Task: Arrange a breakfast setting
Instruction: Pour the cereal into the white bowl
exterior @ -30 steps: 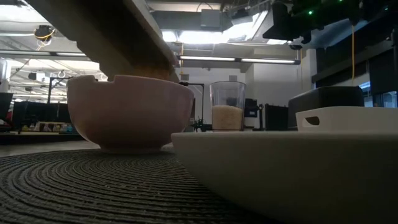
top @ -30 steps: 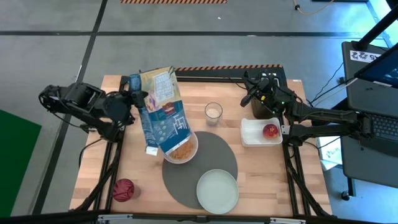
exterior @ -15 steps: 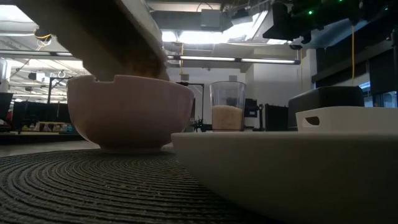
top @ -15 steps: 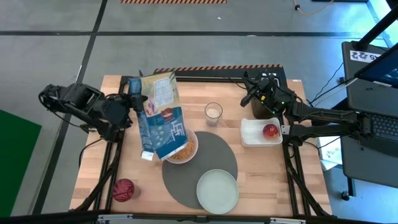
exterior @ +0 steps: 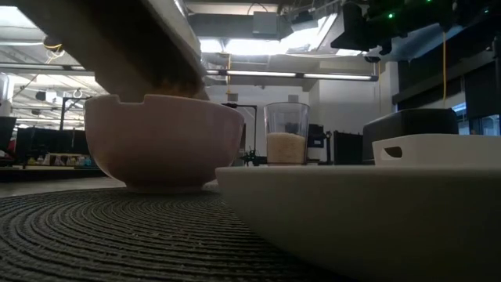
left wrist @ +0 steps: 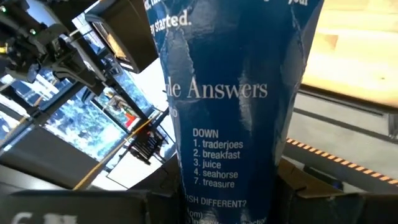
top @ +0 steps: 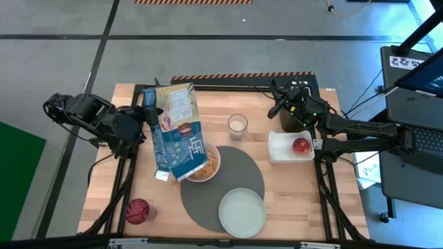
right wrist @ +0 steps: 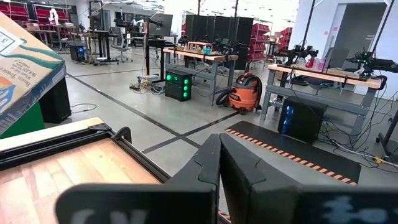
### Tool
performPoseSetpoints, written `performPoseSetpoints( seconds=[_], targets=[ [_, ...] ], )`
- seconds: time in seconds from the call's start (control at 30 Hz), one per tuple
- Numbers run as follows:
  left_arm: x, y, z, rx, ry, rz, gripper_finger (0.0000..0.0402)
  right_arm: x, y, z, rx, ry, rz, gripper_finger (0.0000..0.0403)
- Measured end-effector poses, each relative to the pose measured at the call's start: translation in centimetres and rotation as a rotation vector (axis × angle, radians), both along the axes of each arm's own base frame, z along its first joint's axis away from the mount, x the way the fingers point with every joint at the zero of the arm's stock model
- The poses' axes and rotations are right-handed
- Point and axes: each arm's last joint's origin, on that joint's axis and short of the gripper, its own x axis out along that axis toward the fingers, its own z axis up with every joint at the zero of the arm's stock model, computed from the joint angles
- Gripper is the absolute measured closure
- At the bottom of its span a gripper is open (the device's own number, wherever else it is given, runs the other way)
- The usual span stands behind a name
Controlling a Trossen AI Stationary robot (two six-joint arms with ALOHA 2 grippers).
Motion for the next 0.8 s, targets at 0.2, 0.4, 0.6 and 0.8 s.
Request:
performPoseSetpoints(
  seconds=[0.2, 0.4, 0.6, 0.8],
  targets=[
    [-0.4, 0.1, -0.2, -0.027, 0.007, 0.042, 0.0283, 0.0, 0.0, 0.0, 0.000, 0.000, 0.000, 0.0393],
    [-0.6, 0.2, -0.4, -0.066, 0.001, 0.080, 0.0283, 0.0, 0.0, 0.0, 0.000, 0.000, 0.006, 0.0393],
    [-0.8, 0.3, -0.5, -0.114, -0.018, 0.126, 0.0283, 0.0, 0.1, 0.0, 0.000, 0.001, 0.026, 0.0393],
    [-1.2, 0.4, -0.5, -0.177, -0.063, 0.166, 0.0283, 0.0, 0.1, 0.0, 0.012, -0.009, 0.026, 0.0393]
  ],
)
